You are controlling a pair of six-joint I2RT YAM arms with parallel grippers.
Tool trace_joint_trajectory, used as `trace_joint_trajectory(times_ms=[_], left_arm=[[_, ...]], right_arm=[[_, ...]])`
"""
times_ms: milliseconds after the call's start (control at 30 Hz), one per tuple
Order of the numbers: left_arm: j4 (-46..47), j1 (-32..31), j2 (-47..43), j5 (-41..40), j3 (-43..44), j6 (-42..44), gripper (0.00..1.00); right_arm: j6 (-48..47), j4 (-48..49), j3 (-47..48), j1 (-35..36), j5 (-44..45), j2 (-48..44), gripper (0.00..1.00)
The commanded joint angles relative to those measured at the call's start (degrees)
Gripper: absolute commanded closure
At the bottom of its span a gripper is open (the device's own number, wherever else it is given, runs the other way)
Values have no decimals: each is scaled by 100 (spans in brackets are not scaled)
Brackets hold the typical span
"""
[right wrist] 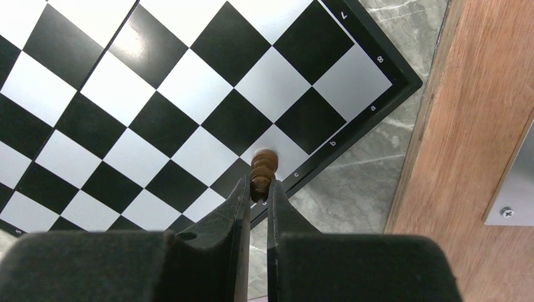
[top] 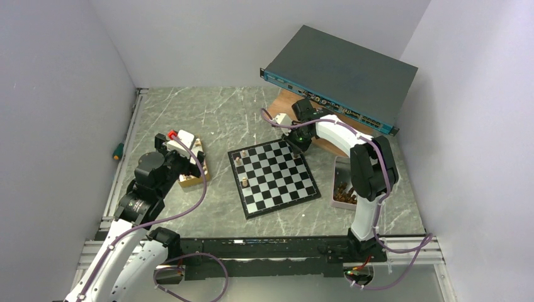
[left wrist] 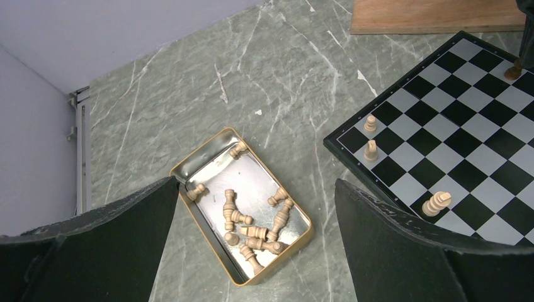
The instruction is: Set up the chess pieces on the board
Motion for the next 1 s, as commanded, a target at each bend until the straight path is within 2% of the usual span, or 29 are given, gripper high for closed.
trace_joint_trajectory(times_ms=[0, 167, 967], left_arm=[[143, 25, -10, -51, 100, 18, 0], [146, 24, -7, -53, 96, 18, 0], [146, 28, -1, -58, 94, 26, 0]], right_arm=[[84, 32, 181, 7, 106, 56, 88], [87, 41, 172, 6, 100, 69, 85], [247, 285, 84, 6, 143, -3, 87]])
